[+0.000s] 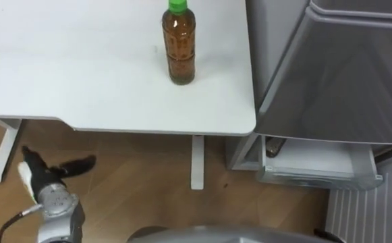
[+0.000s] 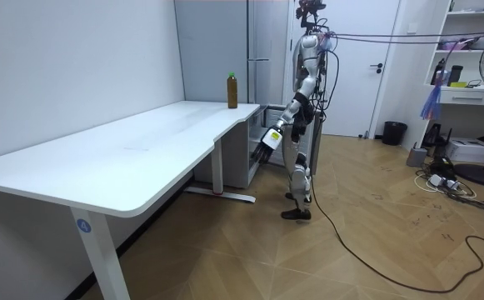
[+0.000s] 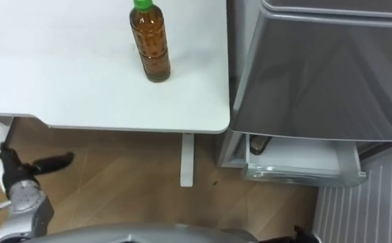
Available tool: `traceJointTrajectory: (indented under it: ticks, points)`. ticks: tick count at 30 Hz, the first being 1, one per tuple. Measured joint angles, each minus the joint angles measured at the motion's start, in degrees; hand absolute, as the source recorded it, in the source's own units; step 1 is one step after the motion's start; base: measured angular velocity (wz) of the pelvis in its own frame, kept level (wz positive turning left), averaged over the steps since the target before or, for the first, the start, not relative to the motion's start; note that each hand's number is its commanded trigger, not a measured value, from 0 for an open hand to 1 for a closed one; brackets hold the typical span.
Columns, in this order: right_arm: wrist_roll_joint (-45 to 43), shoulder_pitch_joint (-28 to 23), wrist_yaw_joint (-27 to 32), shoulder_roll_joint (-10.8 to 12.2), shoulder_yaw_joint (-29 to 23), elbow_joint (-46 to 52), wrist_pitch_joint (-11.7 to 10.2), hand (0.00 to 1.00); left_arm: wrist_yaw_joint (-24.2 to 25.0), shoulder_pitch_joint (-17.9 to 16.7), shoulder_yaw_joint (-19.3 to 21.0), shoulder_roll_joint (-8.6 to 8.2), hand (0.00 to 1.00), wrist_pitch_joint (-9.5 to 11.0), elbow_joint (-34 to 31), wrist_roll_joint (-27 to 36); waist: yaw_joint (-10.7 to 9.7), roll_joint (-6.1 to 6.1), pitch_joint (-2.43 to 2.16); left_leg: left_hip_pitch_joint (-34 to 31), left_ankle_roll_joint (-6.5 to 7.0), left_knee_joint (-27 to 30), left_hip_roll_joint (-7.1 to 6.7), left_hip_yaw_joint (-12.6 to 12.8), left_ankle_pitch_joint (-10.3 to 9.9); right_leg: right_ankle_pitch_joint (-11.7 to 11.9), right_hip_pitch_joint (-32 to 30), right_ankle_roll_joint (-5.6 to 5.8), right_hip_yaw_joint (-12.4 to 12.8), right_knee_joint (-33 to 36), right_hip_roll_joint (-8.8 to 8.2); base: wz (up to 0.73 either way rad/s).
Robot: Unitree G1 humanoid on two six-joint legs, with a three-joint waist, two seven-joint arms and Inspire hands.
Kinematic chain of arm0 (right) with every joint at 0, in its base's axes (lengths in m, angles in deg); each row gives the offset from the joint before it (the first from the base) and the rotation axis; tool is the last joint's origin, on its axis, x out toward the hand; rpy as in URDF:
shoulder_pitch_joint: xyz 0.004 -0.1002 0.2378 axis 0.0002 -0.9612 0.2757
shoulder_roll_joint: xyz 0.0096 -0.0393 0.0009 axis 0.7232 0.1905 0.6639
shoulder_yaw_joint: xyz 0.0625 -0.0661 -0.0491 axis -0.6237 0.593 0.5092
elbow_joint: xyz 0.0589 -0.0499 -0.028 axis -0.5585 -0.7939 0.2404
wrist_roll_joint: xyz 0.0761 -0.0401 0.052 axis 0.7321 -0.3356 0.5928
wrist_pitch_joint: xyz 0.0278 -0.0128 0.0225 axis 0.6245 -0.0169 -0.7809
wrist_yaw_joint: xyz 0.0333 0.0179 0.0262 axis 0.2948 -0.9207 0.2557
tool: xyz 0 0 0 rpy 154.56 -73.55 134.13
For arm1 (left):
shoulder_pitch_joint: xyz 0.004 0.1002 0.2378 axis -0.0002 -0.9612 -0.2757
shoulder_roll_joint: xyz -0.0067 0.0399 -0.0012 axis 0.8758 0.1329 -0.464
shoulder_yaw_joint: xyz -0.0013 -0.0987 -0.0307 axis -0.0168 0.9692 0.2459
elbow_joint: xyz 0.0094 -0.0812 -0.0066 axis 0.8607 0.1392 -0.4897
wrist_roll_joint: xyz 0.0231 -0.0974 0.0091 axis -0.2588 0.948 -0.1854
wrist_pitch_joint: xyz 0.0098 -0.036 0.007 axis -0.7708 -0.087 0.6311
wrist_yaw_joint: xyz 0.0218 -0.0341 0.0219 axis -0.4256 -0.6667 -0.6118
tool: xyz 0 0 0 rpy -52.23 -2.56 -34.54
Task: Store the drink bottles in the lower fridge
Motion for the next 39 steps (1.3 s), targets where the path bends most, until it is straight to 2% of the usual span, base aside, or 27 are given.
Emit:
traceJointTrajectory:
  ticks: [2, 3, 6, 7, 9, 11, 13, 17, 20, 21, 23, 25, 29, 33, 39]
  points:
    - [0.04, 0.0, 0.1, 0.01, 0.01, 0.21, -0.43, 0.0, -3.55, -0.1, -0.05, 0.21, 0.0, 0.88, -1.85, -0.77, -0.04, -0.1, -0.13, 0.05, -0.04, 0.01, 0.04, 0.0, -0.05, 0.02, 0.19, -0.03, 0.05, 0.06, 0.07, -0.07]
    - [0.04, 0.0, 0.13, 0.08, 0.01, 0.57, -0.65, 0.0, -5.3, -0.58, -0.09, -0.15, 0.0, 1.12, -1.99, -0.71, -0.09, 0.1, 0.02, 0.08, -0.1, 0.11, 0.1, -0.07, -0.16, 0.03, 0.21, -0.05, 0.06, 0.02, 0.15, -0.04]
    - [-0.19, -0.63, 0.12, 0.54, -0.13, 0.61, -1.0, 0.0, -10.72, -0.98, 0.16, -0.67, 0.0, 3.0, -5.41, 0.19, 0.09, 0.04, 0.01, 0.11, -0.24, 0.2, 0.24, -0.99, -0.33, 0.03, 0.31, -0.05, -0.03, 0.0, 0.4, 0.03]
    - [-0.47, -0.54, 0.13, 0.58, -0.16, 0.71, -1.05, 0.0, -11.87, -1.31, 0.22, -0.57, 0.0, 3.01, -6.54, 0.17, 0.06, 0.06, 0.02, 0.1, -0.28, 0.21, 0.25, -1.13, -0.36, 0.04, 0.38, -0.06, -0.08, -0.03, 0.45, 0.03]
    - [-0.99, -0.63, 0.2, 0.65, -0.15, 1.31, -1.44, 0.0, -15.12, -1.89, 0.3, -0.47, 0.0, 4.59, -10.62, 0.27, 0.06, 0.11, 0.03, 0.01, -0.28, 0.32, 0.13, -2.4, -0.38, 0.04, 0.49, -0.06, -0.72, -0.07, 0.47, 0.1]
    - [-0.96, -0.67, 0.21, 0.6, -0.11, 1.62, -1.63, 0.0, -17.26, -1.94, 0.35, -0.22, 0.0, 6.62, -14.85, 0.81, 0.45, 0.22, -0.03, 0.17, -0.29, 0.28, 0.17, -2.4, -0.38, 0.04, 0.51, -0.06, -0.73, -0.09, 0.51, 0.01]
    - [-0.9, -0.52, 0.33, 0.6, -0.05, 1.75, -1.7, 0.0, -18.56, -1.92, 0.68, 0.14, 0.0, 8.1, -18.65, 0.32, 0.84, 0.46, -0.14, 0.62, -0.29, 0.12, 0.14, -2.35, -0.38, 0.04, 0.62, -0.06, -0.51, -0.09, 0.52, -0.09]
    - [-1.22, -1.3, 0.42, 0.61, -0.31, 1.85, -2.89, 0.0, -20.06, -1.88, 4.08, 0.24, 0.0, 9.92, -25.15, -2.72, 1.14, 1.06, -0.26, 1.06, -0.25, 0.11, 0.01, -2.77, -0.4, 0.04, 1.29, -0.06, -0.47, -0.09, 0.51, -0.03]
    - [-1.68, -1.97, 0.07, 0.61, -0.88, 1.84, -2.84, 0.0, -19.99, -1.76, 4.9, 0.37, 0.0, 10.01, -29.63, -3.76, 0.26, 1.21, -0.13, 1.11, -0.24, 0.3, -0.2, -4.3, -0.39, 0.04, 1.51, -0.06, -1.59, -0.1, 0.4, 0.14]
    - [-1.68, -2.09, -0.3, 0.58, -0.88, 1.79, -2.75, 0.0, -19.76, -1.77, 4.92, 0.46, 0.0, 10.07, -31.17, -3.75, 0.29, 0.94, -0.24, 1.11, -0.25, 0.31, -0.15, -4.16, -0.39, 0.03, 1.44, -0.07, -1.58, -0.15, 0.44, 0.04]
    - [-1.58, -2.07, -0.96, 0.57, -1.2, 1.73, -2.65, 0.0, -18.44, -1.8, 4.53, 0.45, 0.0, 10.07, -32.98, -3.54, 0.15, 1.06, -0.06, 0.96, -0.25, 0.38, -0.17, -4.13, -0.39, -0.05, 1.4, -0.21, -1.63, -0.29, 0.42, -0.03]
    - [-1.32, -2.24, -1.81, 0.57, -1.25, 1.61, -2.65, 0.0, -15.82, -1.79, 3.65, 0.44, 0.0, 10.07, -34.75, -1.86, -0.02, 0.87, -0.12, 0.94, -0.25, 0.43, -0.21, -4.15, -0.39, -0.13, 1.65, -0.44, -1.65, -0.78, 0.42, 0.02]
    - [-2.32, -0.58, -3.16, 0.62, -1.28, 0.04, -2.54, 0.0, -9.17, -1.71, 0.28, 0.44, 0.0, 10.03, -39.89, 4.86, -1.58, 0.48, -0.1, 0.5, -0.26, 0.54, -0.23, -4.47, -0.38, -0.1, 1.72, -0.49, -1.86, -0.91, 0.42, 0.04]
    - [-4.5, 0.67, -3.14, 0.62, -1.3, -0.05, -2.14, 0.0, 0.11, -0.67, -3.5, 0.46, 0.0, 7.71, -40.81, 6.37, -2.64, 0.43, -0.06, 0.09, -0.26, 0.49, -0.21, -4.47, -0.38, -0.1, 1.52, -0.49, -1.52, -0.86, 0.45, 0.0]
    - [-5.25, 1.1, -3.92, 0.39, -1.28, 0.53, -2.17, 0.0, 9.76, 1.76, -7.39, 0.45, 0.0, 6.13, -41.85, 6.41, -3.22, 0.69, 0.11, -0.39, -0.27, 0.33, -0.09, -4.0, -0.39, -0.1, 0.59, -0.49, -1.43, -0.54, 0.51, -0.01]
